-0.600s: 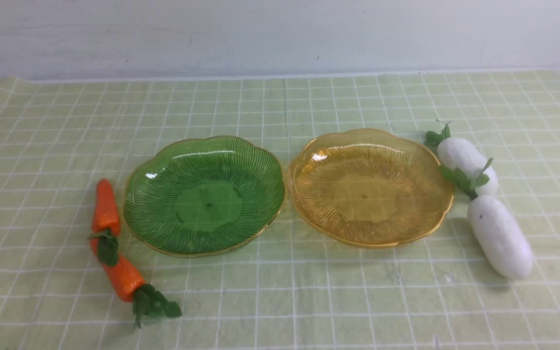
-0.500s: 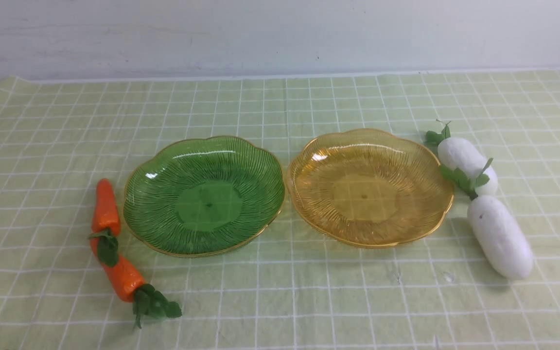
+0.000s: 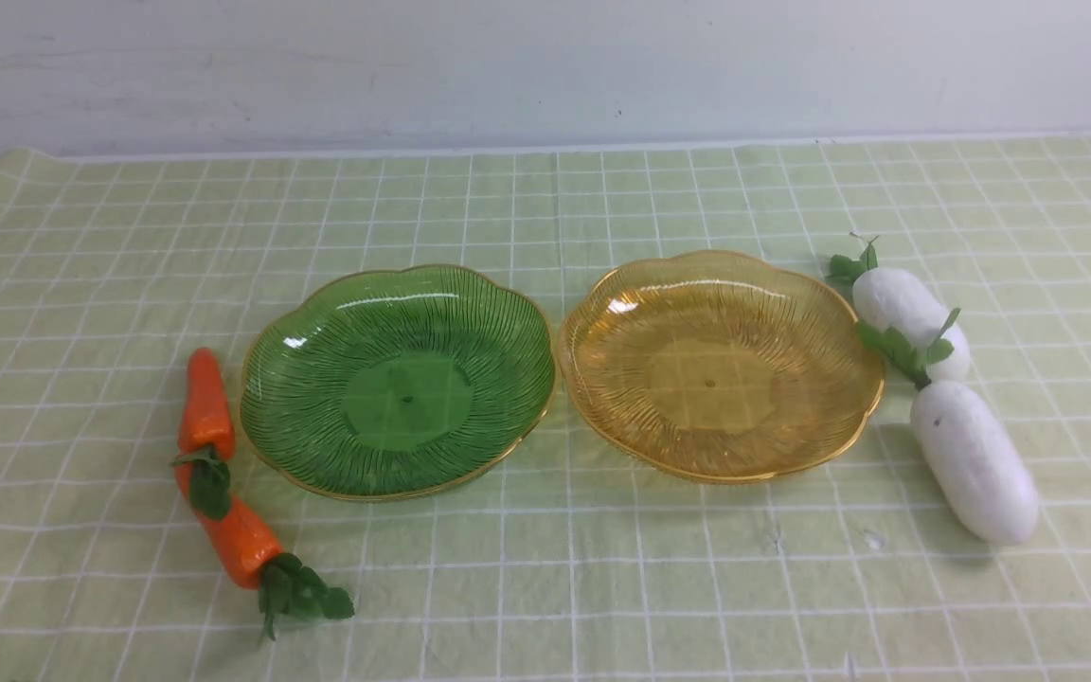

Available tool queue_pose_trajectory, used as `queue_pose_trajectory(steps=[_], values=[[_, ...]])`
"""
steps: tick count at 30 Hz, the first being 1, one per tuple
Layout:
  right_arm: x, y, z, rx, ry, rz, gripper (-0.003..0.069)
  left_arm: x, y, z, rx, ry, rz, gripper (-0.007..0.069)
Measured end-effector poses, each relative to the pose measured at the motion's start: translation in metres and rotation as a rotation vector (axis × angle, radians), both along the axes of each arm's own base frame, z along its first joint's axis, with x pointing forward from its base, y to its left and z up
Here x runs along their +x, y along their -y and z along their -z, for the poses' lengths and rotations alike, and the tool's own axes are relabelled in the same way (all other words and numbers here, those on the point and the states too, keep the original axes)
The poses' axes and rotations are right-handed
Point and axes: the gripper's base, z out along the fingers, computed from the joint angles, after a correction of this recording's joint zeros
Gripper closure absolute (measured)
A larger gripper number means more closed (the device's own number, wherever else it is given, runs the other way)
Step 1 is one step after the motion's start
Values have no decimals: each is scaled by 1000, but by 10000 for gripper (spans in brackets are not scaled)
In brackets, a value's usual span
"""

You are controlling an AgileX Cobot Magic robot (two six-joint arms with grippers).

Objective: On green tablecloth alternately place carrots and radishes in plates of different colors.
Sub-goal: 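Place the white radish on the plate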

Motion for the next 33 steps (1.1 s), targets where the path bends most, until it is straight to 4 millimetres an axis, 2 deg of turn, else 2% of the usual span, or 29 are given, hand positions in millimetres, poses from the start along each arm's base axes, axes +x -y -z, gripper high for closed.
queue_pose_trajectory(steps=[33], values=[[0, 0, 0, 1, 0, 0, 673, 0, 1, 0, -21, -2, 0, 632]])
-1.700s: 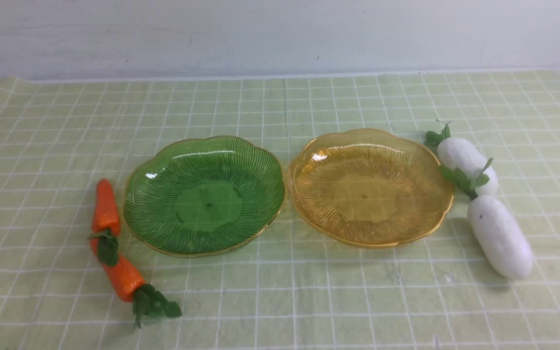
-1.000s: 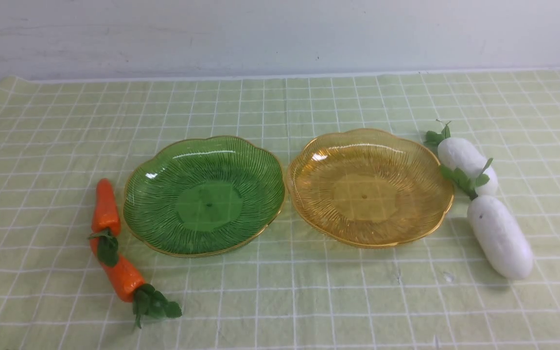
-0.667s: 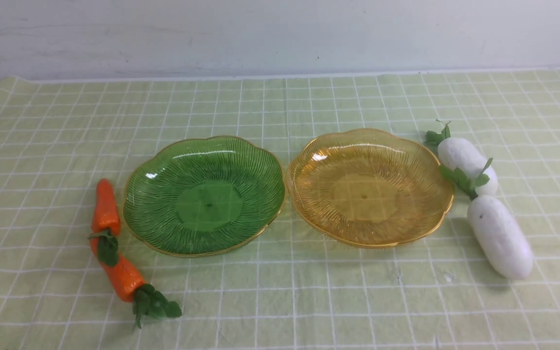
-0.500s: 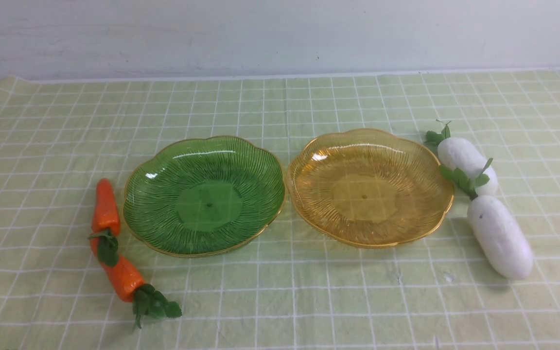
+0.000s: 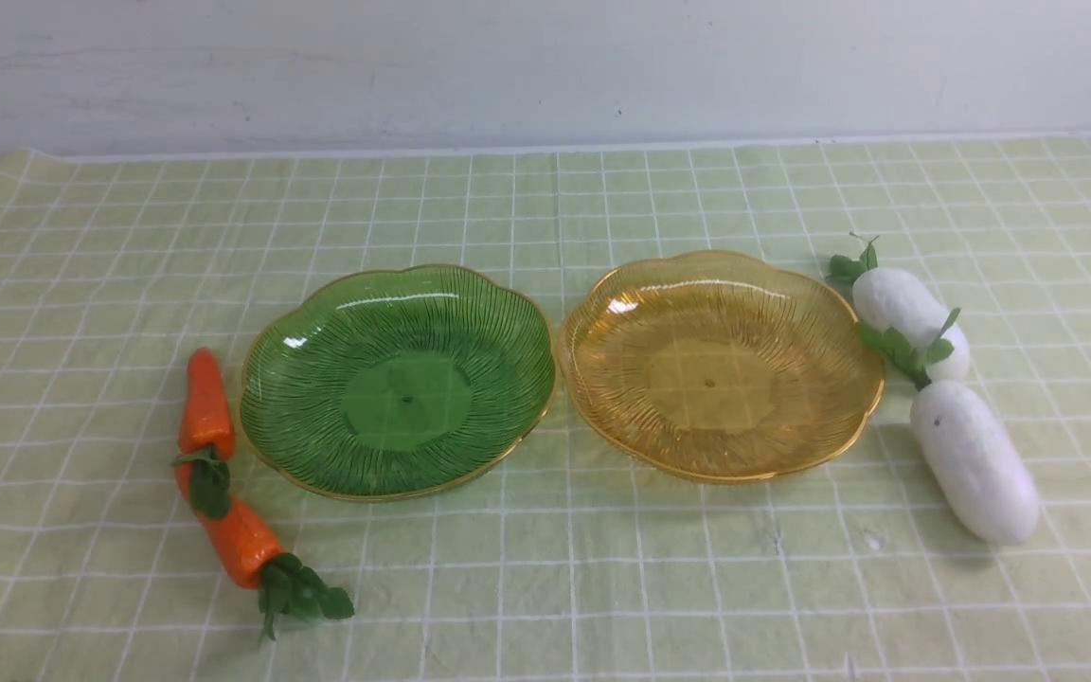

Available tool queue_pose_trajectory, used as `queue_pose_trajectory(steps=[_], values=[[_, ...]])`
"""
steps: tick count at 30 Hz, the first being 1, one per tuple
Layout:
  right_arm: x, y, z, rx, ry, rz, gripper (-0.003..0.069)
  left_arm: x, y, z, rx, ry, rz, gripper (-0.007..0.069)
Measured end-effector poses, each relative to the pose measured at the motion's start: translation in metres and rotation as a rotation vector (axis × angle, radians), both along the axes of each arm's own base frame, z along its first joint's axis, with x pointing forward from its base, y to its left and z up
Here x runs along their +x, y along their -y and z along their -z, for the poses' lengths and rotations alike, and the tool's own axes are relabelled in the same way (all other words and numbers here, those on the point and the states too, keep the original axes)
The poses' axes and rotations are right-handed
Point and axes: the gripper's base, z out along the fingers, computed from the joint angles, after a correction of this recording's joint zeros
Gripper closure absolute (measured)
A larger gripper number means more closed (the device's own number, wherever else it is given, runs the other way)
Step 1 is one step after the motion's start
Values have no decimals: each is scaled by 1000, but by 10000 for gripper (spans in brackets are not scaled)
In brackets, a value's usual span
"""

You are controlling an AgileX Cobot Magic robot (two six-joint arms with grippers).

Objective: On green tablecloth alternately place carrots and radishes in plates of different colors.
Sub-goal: 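Place the white radish on the plate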

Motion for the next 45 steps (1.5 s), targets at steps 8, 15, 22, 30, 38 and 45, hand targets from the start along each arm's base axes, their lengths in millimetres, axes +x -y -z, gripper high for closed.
queue_pose_trajectory(steps=[8, 15, 22, 30, 38, 45], values=[[1, -11, -1, 598, 17, -4, 673, -3, 21, -5, -971, -149, -74, 632], [1, -18, -8, 1022, 50, -17, 673, -4, 29, -14, -1391, -224, -63, 632], [1, -19, -9, 1035, 44, -25, 673, -4, 30, -19, -1368, -190, -21, 632], [-6, -19, -74, 657, 172, -129, 673, -12, 39, -86, -1007, -81, 223, 632], [53, -17, -91, 347, -433, -82, 673, 33, 50, -86, -588, -573, 240, 632], [125, -12, -75, 309, -718, -34, 629, 74, 50, -45, -439, -915, 182, 631]])
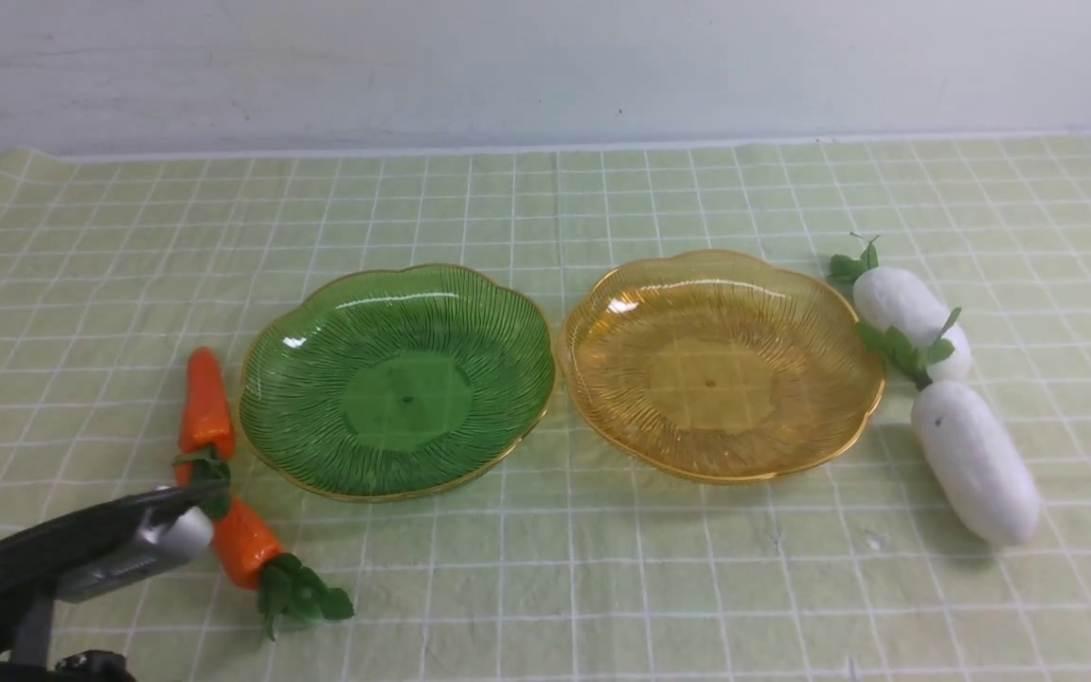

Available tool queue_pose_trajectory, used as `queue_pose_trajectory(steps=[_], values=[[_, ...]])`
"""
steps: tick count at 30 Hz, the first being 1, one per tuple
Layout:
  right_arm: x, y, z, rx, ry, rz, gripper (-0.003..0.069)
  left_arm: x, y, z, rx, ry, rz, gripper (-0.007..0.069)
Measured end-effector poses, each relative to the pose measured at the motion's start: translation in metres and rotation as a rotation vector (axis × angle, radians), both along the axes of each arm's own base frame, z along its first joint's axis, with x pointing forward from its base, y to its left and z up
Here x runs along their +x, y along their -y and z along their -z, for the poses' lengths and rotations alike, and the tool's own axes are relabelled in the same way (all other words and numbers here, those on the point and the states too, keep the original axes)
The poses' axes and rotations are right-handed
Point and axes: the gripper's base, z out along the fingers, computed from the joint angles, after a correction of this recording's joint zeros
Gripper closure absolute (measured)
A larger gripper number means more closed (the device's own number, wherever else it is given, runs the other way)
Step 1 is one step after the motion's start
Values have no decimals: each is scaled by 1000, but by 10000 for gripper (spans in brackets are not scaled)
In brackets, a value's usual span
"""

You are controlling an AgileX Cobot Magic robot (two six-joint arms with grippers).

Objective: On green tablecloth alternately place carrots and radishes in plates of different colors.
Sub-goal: 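Place the white radish on the plate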

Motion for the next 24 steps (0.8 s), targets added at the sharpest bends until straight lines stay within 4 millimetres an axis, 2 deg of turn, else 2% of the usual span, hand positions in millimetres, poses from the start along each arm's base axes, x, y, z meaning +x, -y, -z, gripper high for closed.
queue_pose_trajectory(steps=[3, 5, 6, 8, 9, 10, 13, 14, 16, 18, 19, 20, 24], values=[[30, 1, 4, -20, -50, -35, 557, 11, 0, 13, 27, -57, 13, 625], [44, 1, 4, -33, -56, -64, 497, 14, 0, 16, 35, -68, 13, 613], [47, 1, 6, -34, -64, -68, 489, 15, 0, 16, 36, -69, 13, 610], [68, 2, 7, -70, -62, -118, 368, 17, 0, 17, 41, -62, 10, 587], [69, 2, 7, -74, -61, -125, 359, 17, -1, 17, 41, -61, 10, 585], [81, 2, 7, -95, -48, -145, 277, 18, -1, 17, 43, -55, 6, 566], [96, 4, 12, -121, -40, -161, 193, 19, -1, 17, 47, -42, 3, 542], [105, 5, 17, -138, -37, -166, 143, 19, -1, 17, 49, -37, 4, 528], [116, 7, 28, -156, -39, -170, 88, 19, -1, 17, 52, -32, 13, 515], [123, 8, 38, -170, -46, -177, 69, 19, -1, 17, 54, -30, 18, 505], [131, 9, 53, -179, -69, -182, 55, 20, -1, 17, 54, -29, 18, 502], [132, 9, 56, -180, -77, -184, 54, 20, -1, 17, 54, -29, 18, 502], [142, 10, 95, -178, -172, -194, 61, 20, -1, 17, 54, -28, 18, 502]])
